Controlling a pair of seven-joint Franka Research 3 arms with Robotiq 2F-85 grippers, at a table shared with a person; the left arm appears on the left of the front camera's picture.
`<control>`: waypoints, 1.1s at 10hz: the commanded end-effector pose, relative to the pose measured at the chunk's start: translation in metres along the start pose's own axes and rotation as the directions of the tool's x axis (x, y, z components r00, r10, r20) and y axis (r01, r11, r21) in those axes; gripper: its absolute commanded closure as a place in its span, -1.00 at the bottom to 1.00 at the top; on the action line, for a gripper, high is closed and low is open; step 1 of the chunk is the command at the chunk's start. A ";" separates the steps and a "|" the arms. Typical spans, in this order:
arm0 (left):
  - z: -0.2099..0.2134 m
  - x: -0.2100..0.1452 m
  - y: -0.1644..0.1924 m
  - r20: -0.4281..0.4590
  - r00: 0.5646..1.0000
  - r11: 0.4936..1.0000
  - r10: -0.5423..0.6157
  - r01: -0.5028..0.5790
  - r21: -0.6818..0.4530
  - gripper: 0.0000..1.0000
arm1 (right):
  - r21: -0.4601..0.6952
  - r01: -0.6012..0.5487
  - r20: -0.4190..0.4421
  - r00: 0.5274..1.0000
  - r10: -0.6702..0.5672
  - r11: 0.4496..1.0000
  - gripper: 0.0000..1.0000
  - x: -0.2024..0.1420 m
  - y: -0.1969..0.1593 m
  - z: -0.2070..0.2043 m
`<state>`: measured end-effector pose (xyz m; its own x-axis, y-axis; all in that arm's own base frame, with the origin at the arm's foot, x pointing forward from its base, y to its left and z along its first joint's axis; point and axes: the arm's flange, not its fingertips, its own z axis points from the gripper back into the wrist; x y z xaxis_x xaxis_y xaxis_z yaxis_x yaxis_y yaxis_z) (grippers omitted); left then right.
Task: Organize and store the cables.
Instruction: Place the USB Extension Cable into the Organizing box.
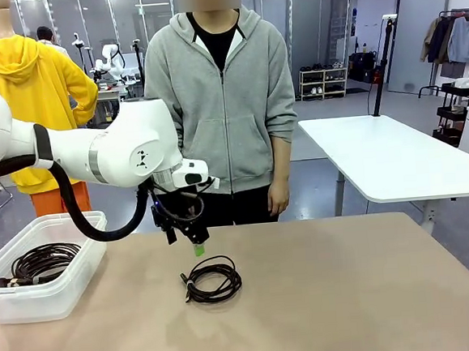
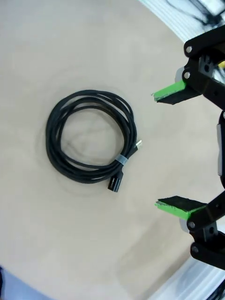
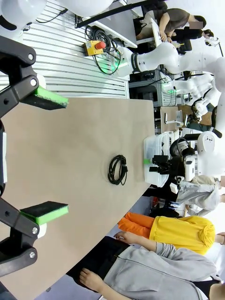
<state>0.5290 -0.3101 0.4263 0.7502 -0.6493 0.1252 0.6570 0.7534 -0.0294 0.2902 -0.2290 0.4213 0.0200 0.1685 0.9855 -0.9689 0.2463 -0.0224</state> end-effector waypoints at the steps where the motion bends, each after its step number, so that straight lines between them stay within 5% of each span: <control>1: -0.009 -0.004 -0.015 0.043 0.952 0.953 0.302 -0.302 0.002 -1.00 | -0.006 0.013 0.006 1.000 -0.013 1.000 -1.00 0.006 0.001 -0.001; 4: -0.035 -0.012 -0.026 0.144 0.780 0.775 0.609 -0.624 0.105 -1.00 | -0.006 0.013 0.006 1.000 -0.013 1.000 -1.00 0.006 0.001 -0.001; 8: -0.065 -0.025 -0.026 0.163 0.736 0.711 0.657 -0.677 0.193 -1.00 | -0.006 0.013 0.006 1.000 -0.013 1.000 -1.00 0.006 0.001 -0.001; 11: -0.080 -0.023 -0.010 0.150 0.703 0.698 0.695 -0.710 0.091 -1.00 | -0.006 0.013 0.006 1.000 -0.013 1.000 -1.00 0.006 0.001 -0.001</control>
<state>0.5039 -0.3122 0.3481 0.9736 0.0619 0.2195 -0.0726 0.9965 0.0412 0.2902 -0.2289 0.4213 0.0201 0.1685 0.9855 -0.9690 0.2462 -0.0223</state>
